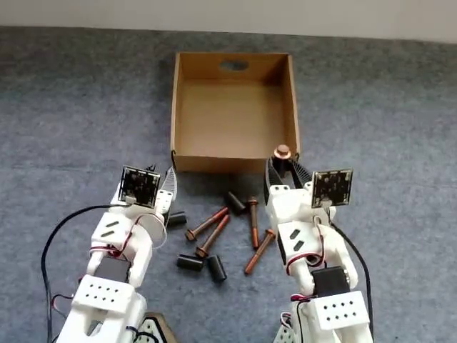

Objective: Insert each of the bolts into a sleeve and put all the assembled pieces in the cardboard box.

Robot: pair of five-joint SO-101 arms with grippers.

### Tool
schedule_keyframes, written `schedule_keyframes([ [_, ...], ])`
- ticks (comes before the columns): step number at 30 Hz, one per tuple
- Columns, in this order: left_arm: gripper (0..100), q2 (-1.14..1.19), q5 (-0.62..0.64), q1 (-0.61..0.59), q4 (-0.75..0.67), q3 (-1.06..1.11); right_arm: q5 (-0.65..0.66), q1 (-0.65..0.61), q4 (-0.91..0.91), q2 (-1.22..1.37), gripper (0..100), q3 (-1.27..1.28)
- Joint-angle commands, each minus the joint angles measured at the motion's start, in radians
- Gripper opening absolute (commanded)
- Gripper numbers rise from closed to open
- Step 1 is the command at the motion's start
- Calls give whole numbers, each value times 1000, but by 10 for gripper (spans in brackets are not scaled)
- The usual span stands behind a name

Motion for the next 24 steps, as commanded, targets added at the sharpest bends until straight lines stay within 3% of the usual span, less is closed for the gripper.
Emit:
schedule_keyframes([
  [1,119,-13,-6,-12,-26,21,9,13,163,-10,9,-228],
  [4,119,-8,-6,-12,-26,21,25,13,266,-10,9,-387],
  [9,119,-5,-6,-12,-26,21,226,13,332,12,9,-575],
  [12,119,-5,-6,-10,-26,21,238,15,386,105,9,-700],
  [24,119,-5,-9,-10,-25,21,6,13,619,972,9,-1349],
])
